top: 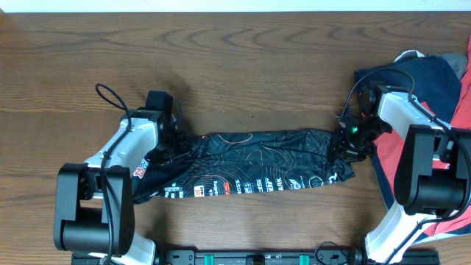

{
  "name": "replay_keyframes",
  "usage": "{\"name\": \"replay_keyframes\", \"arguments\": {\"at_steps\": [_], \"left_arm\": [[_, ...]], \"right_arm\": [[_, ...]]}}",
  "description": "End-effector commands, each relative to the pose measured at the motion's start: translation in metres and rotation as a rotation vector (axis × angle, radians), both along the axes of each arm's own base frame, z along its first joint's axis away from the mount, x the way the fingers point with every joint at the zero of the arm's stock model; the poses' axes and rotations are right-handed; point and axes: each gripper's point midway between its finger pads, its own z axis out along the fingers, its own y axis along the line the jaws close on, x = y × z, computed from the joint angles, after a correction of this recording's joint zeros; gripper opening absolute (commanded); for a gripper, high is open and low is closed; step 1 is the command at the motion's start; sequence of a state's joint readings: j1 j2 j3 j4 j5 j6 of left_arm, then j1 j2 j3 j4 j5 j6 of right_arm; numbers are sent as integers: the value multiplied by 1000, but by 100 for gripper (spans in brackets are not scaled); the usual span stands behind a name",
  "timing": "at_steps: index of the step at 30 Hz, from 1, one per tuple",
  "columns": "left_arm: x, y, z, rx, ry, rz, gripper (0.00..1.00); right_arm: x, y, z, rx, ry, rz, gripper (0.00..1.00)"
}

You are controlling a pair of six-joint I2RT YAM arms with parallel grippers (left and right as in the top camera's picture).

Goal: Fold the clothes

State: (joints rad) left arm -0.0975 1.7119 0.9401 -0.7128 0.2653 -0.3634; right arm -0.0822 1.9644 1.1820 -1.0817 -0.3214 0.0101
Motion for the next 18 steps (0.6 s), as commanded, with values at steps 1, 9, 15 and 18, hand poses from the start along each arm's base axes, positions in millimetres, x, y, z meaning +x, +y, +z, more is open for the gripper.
{"name": "replay_keyframes", "arguments": {"at_steps": [1,9,15,18], "left_arm": [[-10,-8,11,-50,29,-4,6],[-49,-31,52,-183,93,-35,6],[-56,-41,54,-177,91,-92,6],[-65,-48,51,-174,111,-123,6]], "right_arm": [[-10,-2,-14,-3,43,9,33],[-8,-2,-15,-4,36,9,33],[-8,-2,-15,-4,37,9,33],[-10,-2,-14,-3,44,9,33]]}}
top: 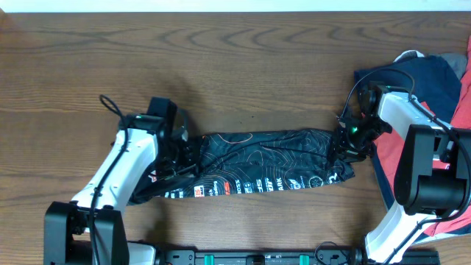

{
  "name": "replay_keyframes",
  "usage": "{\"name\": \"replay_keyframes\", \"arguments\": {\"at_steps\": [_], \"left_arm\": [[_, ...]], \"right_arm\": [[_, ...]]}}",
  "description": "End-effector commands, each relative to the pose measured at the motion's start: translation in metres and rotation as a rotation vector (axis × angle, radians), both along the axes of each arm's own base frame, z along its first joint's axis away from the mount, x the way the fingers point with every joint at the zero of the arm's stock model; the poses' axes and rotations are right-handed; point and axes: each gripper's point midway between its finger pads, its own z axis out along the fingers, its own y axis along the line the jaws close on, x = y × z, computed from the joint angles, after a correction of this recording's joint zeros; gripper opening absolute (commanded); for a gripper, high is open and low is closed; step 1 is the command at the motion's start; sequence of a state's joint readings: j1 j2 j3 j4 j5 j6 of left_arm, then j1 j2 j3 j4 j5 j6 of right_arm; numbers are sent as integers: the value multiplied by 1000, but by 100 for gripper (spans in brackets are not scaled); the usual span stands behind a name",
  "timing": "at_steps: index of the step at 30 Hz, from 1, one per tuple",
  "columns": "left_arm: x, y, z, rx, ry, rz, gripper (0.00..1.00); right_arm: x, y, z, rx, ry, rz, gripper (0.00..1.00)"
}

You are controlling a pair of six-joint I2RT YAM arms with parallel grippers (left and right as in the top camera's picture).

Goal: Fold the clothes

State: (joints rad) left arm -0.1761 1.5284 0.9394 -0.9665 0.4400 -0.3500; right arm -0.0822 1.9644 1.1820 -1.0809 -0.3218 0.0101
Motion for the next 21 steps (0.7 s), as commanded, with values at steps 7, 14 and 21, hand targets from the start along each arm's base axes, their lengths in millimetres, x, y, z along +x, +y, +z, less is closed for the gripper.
{"name": "replay_keyframes", "arguments": {"at_steps": [7,14,21], "left_arm": [[-13,-9,-5,11,19,-69,31],[12,24,19,157,-58,-32,34],[25,33,31,170,-124,3,34]], "right_arm": [[-10,-2,-14,-3,45,9,39],[-11,-2,-14,1,46,13,41],[-7,-1,-15,5,29,14,40]]}}
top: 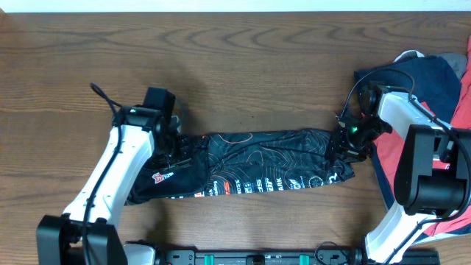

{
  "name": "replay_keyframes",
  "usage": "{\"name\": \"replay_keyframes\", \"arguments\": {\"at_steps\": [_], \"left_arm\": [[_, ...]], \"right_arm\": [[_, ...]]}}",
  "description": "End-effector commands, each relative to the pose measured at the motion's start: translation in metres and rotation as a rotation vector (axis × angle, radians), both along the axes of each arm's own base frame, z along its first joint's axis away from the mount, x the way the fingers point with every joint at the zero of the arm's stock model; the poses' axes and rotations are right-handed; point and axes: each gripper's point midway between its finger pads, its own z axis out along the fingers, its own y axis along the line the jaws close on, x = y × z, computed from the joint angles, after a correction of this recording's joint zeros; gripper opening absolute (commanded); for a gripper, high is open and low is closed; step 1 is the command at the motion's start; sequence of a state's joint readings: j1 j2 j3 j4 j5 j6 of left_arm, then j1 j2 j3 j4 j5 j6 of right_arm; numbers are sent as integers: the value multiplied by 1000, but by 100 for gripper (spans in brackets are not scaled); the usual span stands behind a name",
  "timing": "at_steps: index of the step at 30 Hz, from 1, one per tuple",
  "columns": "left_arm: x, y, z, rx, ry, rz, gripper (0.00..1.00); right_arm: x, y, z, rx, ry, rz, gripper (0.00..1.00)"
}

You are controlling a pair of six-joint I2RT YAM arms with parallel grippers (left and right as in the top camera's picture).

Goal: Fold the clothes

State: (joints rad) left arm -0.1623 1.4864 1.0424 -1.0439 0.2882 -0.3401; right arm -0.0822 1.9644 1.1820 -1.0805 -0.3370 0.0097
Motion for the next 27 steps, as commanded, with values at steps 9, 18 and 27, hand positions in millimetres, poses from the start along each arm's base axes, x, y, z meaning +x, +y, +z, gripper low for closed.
{"name": "replay_keyframes", "arguments": {"at_steps": [9,18,27], "left_arm": [[5,8,5,36,-29,3,34],[11,31,9,60,-55,70,34],[11,57,13,62,-53,175,38]], "right_arm": [[-7,-2,-19,-26,18,40,6],[-2,-38,-12,-276,39,9,1],[35,-35,56,-347,-195,17,1]]}}
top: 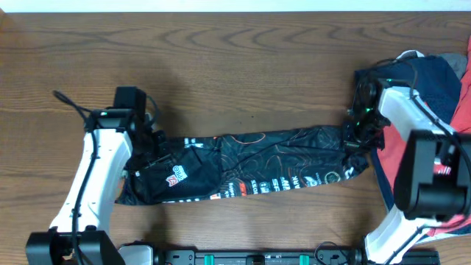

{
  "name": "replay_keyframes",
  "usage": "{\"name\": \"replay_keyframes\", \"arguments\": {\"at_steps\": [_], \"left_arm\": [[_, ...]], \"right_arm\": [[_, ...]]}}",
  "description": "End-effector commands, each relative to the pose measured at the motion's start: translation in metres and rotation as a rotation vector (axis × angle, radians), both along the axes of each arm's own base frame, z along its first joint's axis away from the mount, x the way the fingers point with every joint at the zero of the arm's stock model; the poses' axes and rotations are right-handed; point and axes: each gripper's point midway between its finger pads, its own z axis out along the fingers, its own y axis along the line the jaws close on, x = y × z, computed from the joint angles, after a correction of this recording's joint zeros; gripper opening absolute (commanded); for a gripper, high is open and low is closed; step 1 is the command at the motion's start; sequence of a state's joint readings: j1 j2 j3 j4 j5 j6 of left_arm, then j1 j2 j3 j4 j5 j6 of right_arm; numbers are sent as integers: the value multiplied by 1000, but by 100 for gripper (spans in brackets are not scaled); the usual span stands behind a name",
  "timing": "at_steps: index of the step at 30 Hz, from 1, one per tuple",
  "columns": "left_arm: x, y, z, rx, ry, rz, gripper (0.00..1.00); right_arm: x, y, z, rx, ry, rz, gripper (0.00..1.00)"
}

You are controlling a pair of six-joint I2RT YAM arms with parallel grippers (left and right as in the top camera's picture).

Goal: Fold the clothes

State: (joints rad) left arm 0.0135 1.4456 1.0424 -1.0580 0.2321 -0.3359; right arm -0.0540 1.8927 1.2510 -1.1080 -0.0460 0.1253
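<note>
A black garment (250,165) with orange and white print lies stretched in a long band across the wooden table (235,66). My left gripper (149,152) sits at its left end, shut on the cloth, which bunches into a wider flap with a red-and-white logo there. At the right end my right gripper (355,140) is shut on the cloth, which is pulled taut toward it. The fingertips of both are partly hidden by fabric.
A pile of other clothes (434,81), navy, red and white, lies at the right edge, under and behind the right arm. A black rail (243,258) runs along the table's front edge.
My left gripper has moved left with the garment's end, and my right gripper has shifted a little right and up. The garment is now longer, tauter and slightly slanted.
Both grippers were at the two ends of the bunched black garment. The left one then stood a bit further right, then back left, while the right one stayed still. Now both have drawn apart and the garment is stretched out.
</note>
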Motion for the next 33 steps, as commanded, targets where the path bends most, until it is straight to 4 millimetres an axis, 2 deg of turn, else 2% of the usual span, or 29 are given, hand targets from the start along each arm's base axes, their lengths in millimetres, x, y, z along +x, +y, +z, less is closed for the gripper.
{"name": "replay_keyframes", "arguments": {"at_steps": [1,4,7,17,22,27,33], "left_arm": [[4,5,6,10,-21,4,39],[4,5,6,10,-22,4,41],[3,5,6,10,-20,4,41],[1,5,5,9,-13,3,42],[1,5,5,9,-13,3,42],[1,5,5,9,-13,3,43],[1,5,5,9,-13,3,43]], "right_arm": [[16,16,40,-20,-138,71,1],[13,49,54,34,-173,142,1],[4,89,57,109,-168,215,1],[-8,191,42,166,-203,346,1],[-16,226,35,203,-217,401,1],[-28,250,26,240,-196,432,1],[-44,291,35,417,-200,561,3]]}}
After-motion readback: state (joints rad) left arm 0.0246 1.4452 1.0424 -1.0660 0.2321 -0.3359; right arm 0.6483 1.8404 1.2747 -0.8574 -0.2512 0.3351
